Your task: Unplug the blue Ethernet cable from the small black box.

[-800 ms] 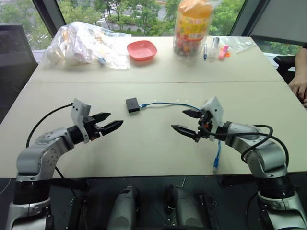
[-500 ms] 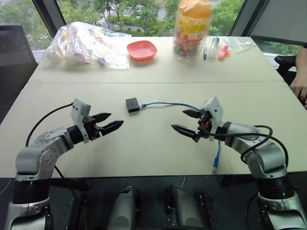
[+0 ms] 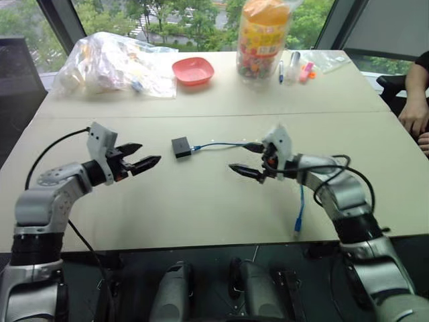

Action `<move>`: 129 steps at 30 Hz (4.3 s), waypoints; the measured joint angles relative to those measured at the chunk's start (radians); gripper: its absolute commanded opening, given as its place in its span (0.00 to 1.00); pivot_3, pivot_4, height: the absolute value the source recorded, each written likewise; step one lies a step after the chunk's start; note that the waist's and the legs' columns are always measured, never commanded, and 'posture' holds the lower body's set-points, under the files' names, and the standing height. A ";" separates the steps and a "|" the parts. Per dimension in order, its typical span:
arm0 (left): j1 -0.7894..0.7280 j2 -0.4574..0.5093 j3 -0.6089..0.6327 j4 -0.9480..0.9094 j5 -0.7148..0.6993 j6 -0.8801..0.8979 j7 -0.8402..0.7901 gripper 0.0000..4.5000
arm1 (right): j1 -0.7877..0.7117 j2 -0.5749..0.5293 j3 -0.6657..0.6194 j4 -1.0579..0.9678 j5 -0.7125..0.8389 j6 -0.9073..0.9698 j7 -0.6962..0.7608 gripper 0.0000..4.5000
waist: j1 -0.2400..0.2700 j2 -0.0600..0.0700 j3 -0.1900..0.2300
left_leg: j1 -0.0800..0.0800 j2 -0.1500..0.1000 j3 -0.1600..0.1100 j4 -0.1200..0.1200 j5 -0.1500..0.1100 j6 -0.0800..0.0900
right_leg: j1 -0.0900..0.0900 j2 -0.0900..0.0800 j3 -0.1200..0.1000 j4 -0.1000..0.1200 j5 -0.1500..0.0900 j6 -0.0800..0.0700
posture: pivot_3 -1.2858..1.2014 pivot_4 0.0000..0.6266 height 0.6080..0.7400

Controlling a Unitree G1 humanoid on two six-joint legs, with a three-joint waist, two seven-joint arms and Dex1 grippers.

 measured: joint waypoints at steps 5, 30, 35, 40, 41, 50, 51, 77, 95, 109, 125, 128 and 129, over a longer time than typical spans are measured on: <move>0.025 0.080 -0.001 0.008 -0.002 0.014 -0.091 0.97 | -0.272 0.160 0.071 0.568 -0.150 -0.279 0.046 0.96 | -0.010 0.000 0.001 | -0.001 -0.001 0.001 -0.001 0.000 0.000 | -0.004 -0.001 0.001 0.005 0.002 0.004 | 0.52 0.24 1.00; 0.190 0.010 0.122 -0.128 -0.024 0.012 0.069 0.97 | -0.558 0.321 0.090 1.104 -0.533 -0.706 -0.107 0.01 | -0.003 0.001 0.001 | 0.006 0.000 0.000 -0.001 0.002 -0.003 | 0.002 -0.002 0.003 0.007 -0.001 0.001 | 0.52 0.24 1.00; -0.096 -0.029 0.057 0.222 -0.003 -0.038 -0.039 0.97 | -0.554 0.172 0.143 0.976 -0.635 -0.966 -0.202 0.01 | -0.006 -0.001 0.001 | 0.005 -0.003 0.001 -0.001 0.002 -0.003 | 0.003 -0.002 0.003 0.007 0.001 0.005 | 0.52 0.24 1.00; -0.414 -0.108 -0.011 0.589 -0.001 -0.052 -0.245 0.97 | -0.536 0.105 0.180 0.869 -0.719 -1.105 -0.332 0.01 | -0.013 -0.001 0.001 | 0.006 -0.002 0.006 -0.001 0.002 -0.003 | 0.002 -0.001 0.003 0.008 0.001 0.006 | 0.52 0.24 1.00; -0.476 -0.132 -0.014 0.673 0.005 -0.056 -0.281 0.97 | -0.531 0.090 0.181 0.855 -0.729 -1.121 -0.353 0.01 | -0.013 -0.001 0.001 | 0.006 -0.003 0.006 -0.001 0.002 -0.003 | 0.002 -0.001 0.003 0.009 0.001 0.005 | 0.52 0.24 1.00; -0.823 -0.289 0.001 1.165 0.075 -0.206 -0.400 0.97 | -0.486 0.009 0.162 0.665 -0.709 -1.158 -0.374 0.01 | -0.013 -0.001 0.001 | 0.006 -0.003 0.006 -0.001 0.003 -0.002 | 0.002 -0.001 0.003 0.008 0.001 0.006 | 0.52 0.24 1.00; -0.832 -0.299 0.006 1.187 0.085 -0.225 -0.388 0.97 | -0.474 0.008 0.161 0.650 -0.704 -1.154 -0.366 0.01 | -0.014 -0.001 0.001 | 0.006 -0.003 0.006 -0.001 0.003 -0.002 | 0.002 -0.001 0.003 0.008 0.001 0.006 | 0.52 0.24 1.00; -0.903 -0.320 0.117 1.279 0.150 -0.188 -0.482 0.12 | -0.050 0.034 -0.026 -0.004 -0.169 -0.335 -0.035 0.76 | -0.005 -0.002 0.001 | 0.006 -0.002 0.001 0.000 0.002 -0.002 | 0.003 -0.002 0.002 0.009 0.002 0.005 | 0.52 0.24 1.00; -0.800 -0.383 0.183 0.978 -0.010 0.191 -0.621 0.12 | 0.095 0.502 -0.394 -0.365 0.784 0.393 -0.633 0.76 | -0.006 -0.001 0.001 | 0.006 0.000 -0.001 0.000 0.002 -0.001 | 0.004 -0.002 0.003 0.009 0.002 0.004 | 0.52 0.24 1.00; -0.746 -0.410 0.172 0.922 -0.031 0.198 -0.585 0.12 | 0.109 0.497 -0.328 -0.366 0.716 0.324 -0.622 0.76 | -0.006 -0.001 0.001 | 0.006 -0.001 -0.002 0.000 0.002 -0.001 | 0.004 -0.002 0.003 0.009 0.002 0.005 | 0.52 0.24 1.00; -0.731 -0.425 0.155 0.908 -0.038 0.197 -0.561 0.12 | 0.096 0.516 -0.312 -0.339 0.689 0.288 -0.600 0.01 | -0.007 -0.001 0.001 | 0.006 0.000 -0.002 0.000 0.002 -0.001 | 0.003 -0.001 0.003 0.009 0.001 0.005 | 0.52 0.24 1.00; -0.727 -0.425 0.155 0.908 -0.046 0.197 -0.559 0.12 | 0.095 0.516 -0.307 -0.338 0.684 0.286 -0.593 0.01 | -0.006 -0.001 0.001 | 0.006 0.000 -0.002 0.000 0.002 -0.001 | 0.004 -0.002 0.002 0.009 0.001 0.005 | 0.52 0.24 1.00; -0.727 -0.425 0.155 0.908 -0.048 0.196 -0.555 0.12 | 0.094 0.516 -0.306 -0.338 0.678 0.285 -0.592 0.01 | -0.006 -0.001 0.001 | 0.006 0.000 -0.002 0.000 0.002 -0.001 | 0.004 -0.002 0.002 0.009 0.001 0.005 | 0.52 0.24 1.00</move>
